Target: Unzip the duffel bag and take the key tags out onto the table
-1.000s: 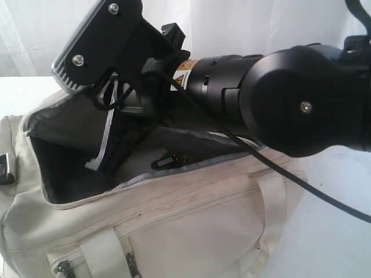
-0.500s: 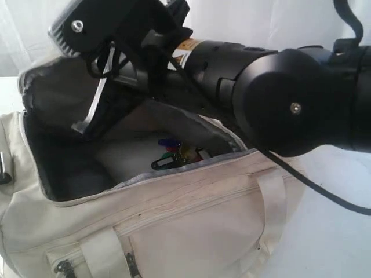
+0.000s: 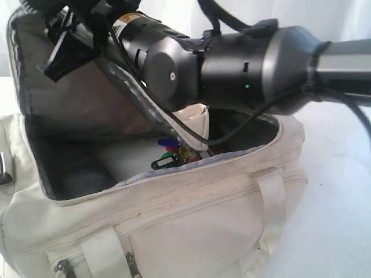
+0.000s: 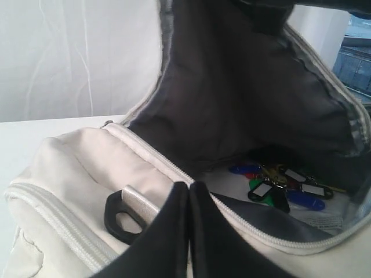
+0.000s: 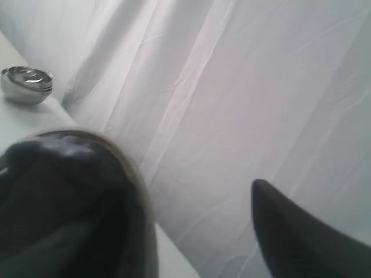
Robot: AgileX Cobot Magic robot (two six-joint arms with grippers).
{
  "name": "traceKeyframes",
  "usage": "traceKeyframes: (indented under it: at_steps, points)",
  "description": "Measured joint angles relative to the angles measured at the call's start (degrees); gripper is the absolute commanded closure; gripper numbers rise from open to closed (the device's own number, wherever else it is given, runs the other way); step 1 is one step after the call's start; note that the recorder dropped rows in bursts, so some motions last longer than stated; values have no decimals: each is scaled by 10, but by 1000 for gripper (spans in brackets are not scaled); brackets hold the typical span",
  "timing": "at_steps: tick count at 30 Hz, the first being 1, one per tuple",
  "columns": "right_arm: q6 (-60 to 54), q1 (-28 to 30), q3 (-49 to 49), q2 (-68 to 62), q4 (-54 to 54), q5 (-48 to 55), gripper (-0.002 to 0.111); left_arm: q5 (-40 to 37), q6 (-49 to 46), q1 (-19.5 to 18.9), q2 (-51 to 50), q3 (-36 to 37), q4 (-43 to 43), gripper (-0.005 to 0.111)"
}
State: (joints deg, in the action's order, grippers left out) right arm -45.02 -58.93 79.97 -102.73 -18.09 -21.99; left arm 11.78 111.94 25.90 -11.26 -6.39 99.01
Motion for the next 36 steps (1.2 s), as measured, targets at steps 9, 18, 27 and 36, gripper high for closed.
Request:
traceKeyframes:
  at_steps: [9, 18, 27, 36]
  points:
    - [0, 30, 68, -63, -104, -50, 42, -5, -6, 0, 0, 0, 0, 107]
    - [-24, 92, 80, -61, -308, -82, 42, 11, -6, 0, 0, 0, 0, 107]
    - [-60, 146, 126, -40, -274, 197, 40, 40, -6, 0, 0, 0, 0, 107]
    - [-68, 156, 129, -40, -255, 280, 39, 91, -130, 0, -1, 0, -216, 107]
